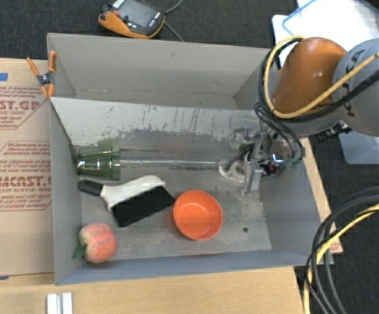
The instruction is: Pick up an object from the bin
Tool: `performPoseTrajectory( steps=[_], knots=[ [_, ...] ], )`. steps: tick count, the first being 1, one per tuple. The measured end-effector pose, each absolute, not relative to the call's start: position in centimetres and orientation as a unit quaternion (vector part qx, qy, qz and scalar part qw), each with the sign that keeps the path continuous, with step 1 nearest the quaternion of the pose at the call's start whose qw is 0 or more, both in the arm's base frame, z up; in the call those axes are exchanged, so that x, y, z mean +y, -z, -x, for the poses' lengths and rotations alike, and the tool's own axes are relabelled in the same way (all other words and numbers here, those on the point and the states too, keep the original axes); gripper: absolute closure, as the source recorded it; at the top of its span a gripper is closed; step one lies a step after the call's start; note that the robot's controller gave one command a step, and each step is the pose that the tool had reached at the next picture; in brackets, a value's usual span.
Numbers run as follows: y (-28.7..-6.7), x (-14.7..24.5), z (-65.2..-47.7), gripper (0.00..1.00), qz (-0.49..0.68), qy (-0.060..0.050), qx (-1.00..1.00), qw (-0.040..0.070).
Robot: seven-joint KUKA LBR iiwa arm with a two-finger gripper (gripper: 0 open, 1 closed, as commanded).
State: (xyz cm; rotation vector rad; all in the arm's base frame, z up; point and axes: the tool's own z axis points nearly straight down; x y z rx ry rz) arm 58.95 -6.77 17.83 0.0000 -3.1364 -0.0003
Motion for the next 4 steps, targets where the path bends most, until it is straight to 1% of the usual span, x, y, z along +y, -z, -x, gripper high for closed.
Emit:
performPoseTrajectory(
  steps=[1,2,3,4],
  knots=[
    [-18.3,-6.7,-59.1,0.00,-0.001,0.000,-1.000,-0.001],
    [-6.7,1.9,-54.4,0.00,0.054,0.001,-0.999,0.002],
    [-12.3,1.7,-54.2,0.00,-0.095,-0.002,-0.995,-0.008],
    [-7.0,1.7,-54.5,0.00,0.046,0.001,-0.999,0.000]
  ],
)
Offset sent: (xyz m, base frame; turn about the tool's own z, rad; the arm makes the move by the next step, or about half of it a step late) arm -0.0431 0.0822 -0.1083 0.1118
